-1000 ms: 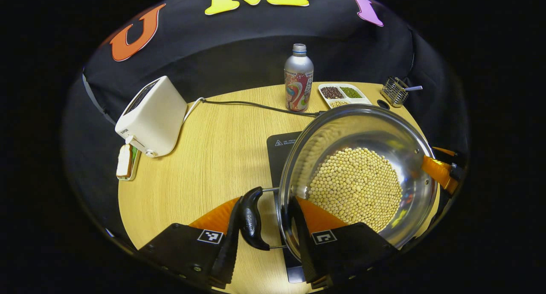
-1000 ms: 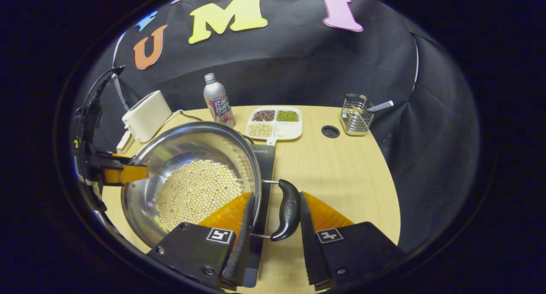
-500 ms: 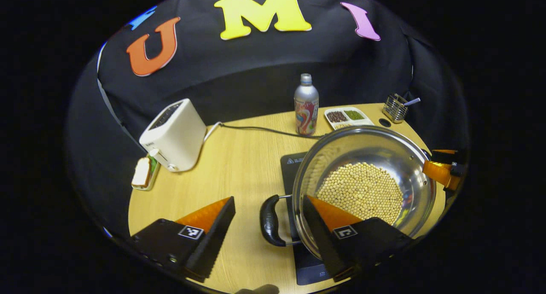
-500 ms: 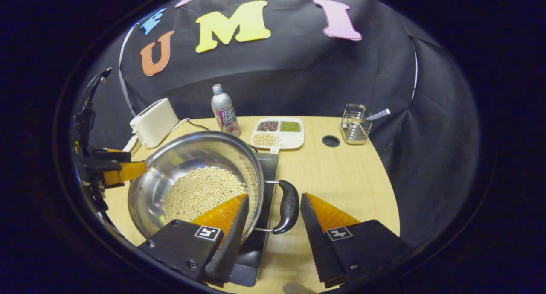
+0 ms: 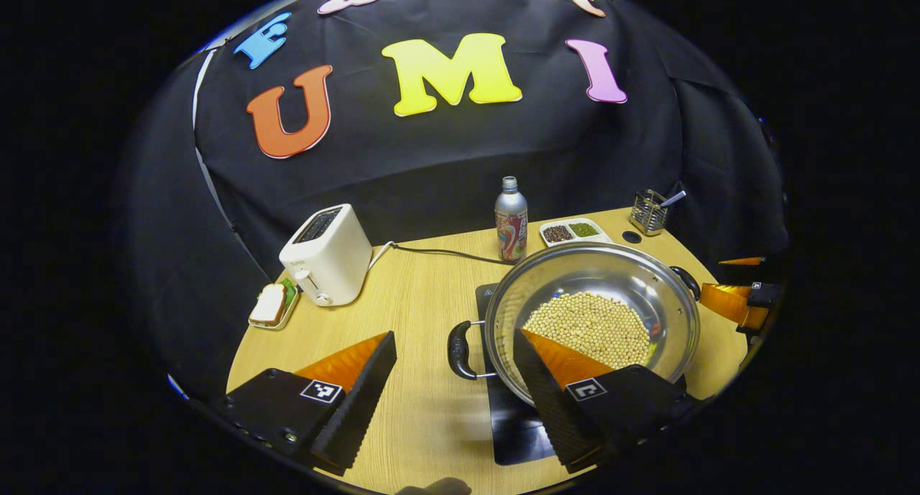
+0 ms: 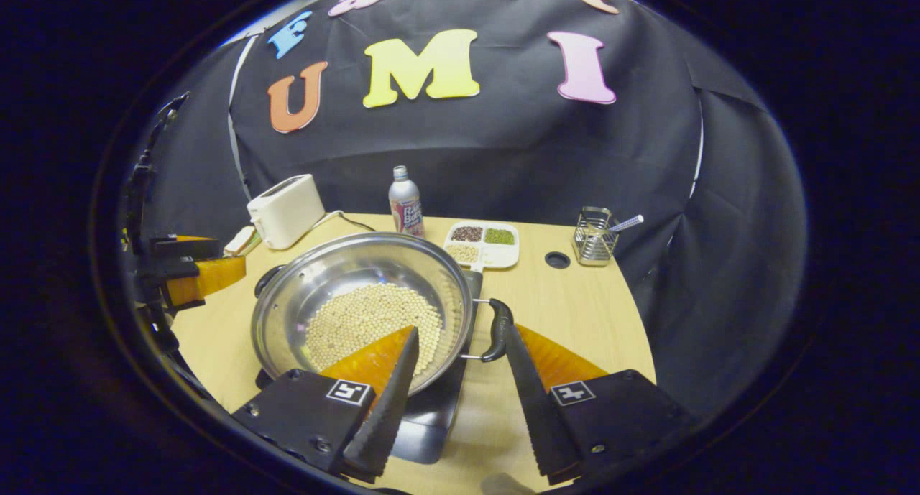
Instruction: First push the handle of the pot to place it horizontally, then grasp the pot with both hands and set it on the induction cooktop.
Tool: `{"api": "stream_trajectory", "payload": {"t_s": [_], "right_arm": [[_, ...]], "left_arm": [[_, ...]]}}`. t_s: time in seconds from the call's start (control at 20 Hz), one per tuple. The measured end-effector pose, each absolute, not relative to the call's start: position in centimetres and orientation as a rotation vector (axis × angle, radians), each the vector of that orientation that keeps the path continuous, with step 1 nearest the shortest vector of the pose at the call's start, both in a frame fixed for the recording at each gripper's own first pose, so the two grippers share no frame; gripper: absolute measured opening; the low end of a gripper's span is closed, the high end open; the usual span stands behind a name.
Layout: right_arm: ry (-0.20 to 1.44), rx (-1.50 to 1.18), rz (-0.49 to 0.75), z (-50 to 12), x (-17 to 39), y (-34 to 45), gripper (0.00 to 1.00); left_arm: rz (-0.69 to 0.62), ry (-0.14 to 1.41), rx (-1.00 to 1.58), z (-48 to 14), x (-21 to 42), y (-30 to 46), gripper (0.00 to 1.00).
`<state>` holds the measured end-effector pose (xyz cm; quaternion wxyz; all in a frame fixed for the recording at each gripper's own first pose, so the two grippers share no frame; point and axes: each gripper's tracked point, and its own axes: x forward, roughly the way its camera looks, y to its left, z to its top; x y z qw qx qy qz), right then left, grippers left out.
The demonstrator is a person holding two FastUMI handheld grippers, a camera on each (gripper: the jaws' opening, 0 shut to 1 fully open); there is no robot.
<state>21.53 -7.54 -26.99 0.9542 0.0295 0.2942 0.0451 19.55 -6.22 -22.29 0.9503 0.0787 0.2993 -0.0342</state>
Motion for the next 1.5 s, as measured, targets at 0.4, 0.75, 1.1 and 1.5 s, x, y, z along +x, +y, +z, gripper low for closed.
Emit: {"api": "stream_trajectory", "payload": {"t_s": [0.4, 0.75, 1.1, 1.5], "right_arm": [[0.449, -0.007, 0.049, -20.6, 15.3, -6.2, 0.77], [0.287, -0.022, 0.000, -10.8, 6.8, -3.3, 1.00], [0.104, 0.065, -0.040, -0.2, -2.4, -2.9, 1.00], [0.032, 0.117, -0.065, 2.8, -8.2, -7.2, 1.00]], "left_arm": [[-0.095, 0.513, 0.109, -17.3, 13.0, -5.4, 0.97], [-0.143, 0.343, 0.072, -8.6, 7.1, -3.6, 0.97], [-0.182, 0.157, 0.047, 0.5, 0.7, -2.4, 0.97], [-0.123, 0.080, -0.022, 4.5, -5.2, -1.8, 0.97]]}}
